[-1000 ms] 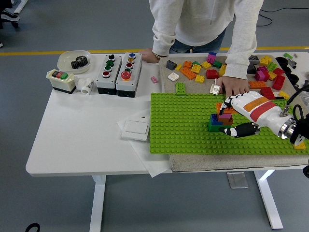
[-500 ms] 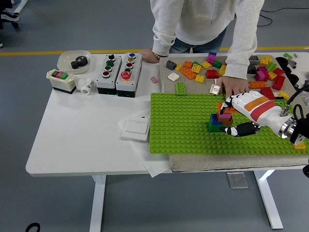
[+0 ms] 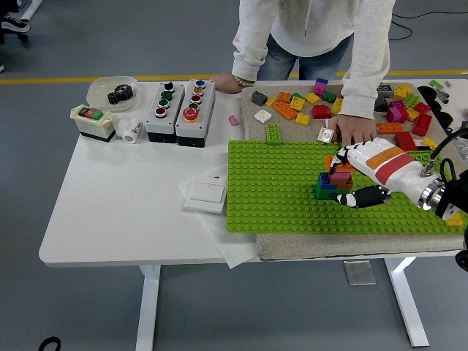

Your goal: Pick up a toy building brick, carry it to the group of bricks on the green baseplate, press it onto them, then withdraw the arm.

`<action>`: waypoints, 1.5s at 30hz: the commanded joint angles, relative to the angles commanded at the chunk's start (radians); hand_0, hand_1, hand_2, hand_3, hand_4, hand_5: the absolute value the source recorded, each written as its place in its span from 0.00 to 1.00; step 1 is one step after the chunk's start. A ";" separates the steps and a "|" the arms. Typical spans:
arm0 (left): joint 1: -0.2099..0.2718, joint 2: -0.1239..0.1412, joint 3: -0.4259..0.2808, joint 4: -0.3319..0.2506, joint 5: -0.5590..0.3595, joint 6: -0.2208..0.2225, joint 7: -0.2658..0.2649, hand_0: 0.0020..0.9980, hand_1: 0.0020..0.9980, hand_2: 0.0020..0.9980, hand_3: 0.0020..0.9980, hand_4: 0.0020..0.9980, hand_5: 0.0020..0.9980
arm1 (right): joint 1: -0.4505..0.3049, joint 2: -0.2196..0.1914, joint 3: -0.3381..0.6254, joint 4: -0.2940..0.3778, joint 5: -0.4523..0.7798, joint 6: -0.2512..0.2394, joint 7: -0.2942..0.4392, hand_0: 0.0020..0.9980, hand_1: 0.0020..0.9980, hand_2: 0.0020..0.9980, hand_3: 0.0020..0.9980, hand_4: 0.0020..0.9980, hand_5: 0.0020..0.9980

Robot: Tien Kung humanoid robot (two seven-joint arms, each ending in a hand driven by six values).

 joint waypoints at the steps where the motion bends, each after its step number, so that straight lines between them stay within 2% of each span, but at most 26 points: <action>1: 0.000 0.000 0.000 0.000 0.000 0.000 0.000 0.84 0.84 0.83 0.63 0.72 0.62 | 0.000 0.001 0.000 -0.001 0.000 0.000 0.000 0.46 0.57 0.70 0.60 0.80 0.45; 45: 0.001 0.001 0.004 -0.001 0.000 -0.001 -0.001 0.85 0.85 0.83 0.63 0.72 0.62 | -0.017 0.007 0.004 -0.012 -0.002 0.012 -0.006 0.46 0.56 0.69 0.60 0.80 0.45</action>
